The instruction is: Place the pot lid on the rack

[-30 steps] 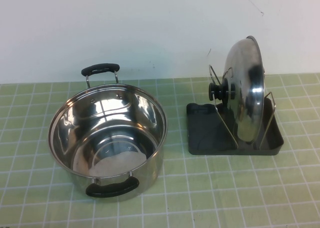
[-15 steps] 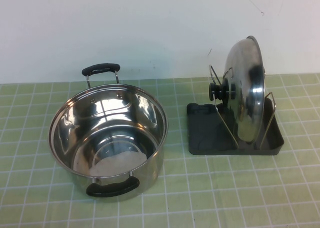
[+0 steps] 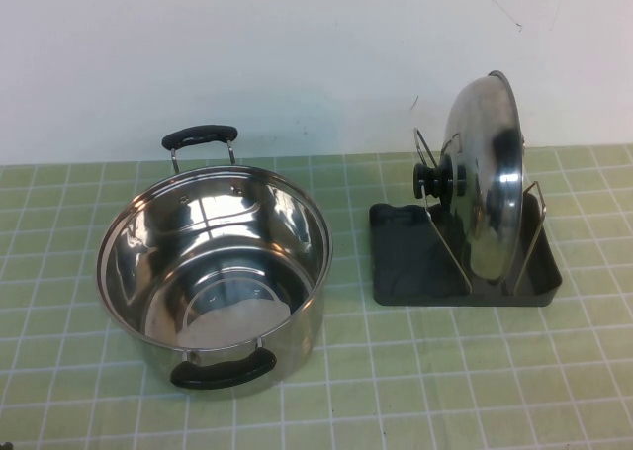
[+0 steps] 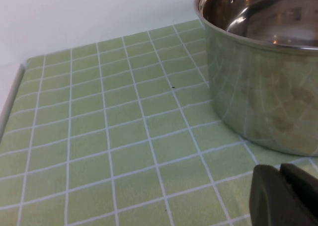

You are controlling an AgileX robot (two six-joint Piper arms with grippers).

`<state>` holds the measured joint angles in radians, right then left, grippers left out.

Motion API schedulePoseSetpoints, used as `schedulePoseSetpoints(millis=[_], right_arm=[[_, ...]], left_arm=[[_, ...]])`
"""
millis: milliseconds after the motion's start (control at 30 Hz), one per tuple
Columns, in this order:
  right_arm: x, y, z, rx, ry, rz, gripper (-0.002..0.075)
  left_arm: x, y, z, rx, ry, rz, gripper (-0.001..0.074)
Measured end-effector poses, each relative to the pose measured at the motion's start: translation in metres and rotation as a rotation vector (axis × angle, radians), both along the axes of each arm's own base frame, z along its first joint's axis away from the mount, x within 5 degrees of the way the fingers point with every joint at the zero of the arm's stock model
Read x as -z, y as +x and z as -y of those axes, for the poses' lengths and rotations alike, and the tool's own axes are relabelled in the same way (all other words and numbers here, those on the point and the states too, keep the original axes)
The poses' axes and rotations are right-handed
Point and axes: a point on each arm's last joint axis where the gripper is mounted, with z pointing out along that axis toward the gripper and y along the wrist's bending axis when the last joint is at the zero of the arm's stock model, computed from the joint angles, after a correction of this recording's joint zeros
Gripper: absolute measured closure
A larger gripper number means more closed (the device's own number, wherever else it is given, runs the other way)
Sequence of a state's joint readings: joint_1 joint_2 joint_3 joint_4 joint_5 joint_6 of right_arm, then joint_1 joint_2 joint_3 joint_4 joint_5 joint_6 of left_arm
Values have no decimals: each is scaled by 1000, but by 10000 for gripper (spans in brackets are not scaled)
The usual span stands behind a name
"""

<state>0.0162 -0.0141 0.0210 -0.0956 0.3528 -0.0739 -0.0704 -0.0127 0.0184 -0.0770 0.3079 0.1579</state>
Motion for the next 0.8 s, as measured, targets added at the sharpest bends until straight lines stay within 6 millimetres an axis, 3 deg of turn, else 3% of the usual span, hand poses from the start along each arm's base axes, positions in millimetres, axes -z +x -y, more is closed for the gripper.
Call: schedulePoseSetpoints(millis=[800], right_arm=[[0,0,0,0,0,0,727]], left_arm=[[0,0,1,-7,-39,-3,737]])
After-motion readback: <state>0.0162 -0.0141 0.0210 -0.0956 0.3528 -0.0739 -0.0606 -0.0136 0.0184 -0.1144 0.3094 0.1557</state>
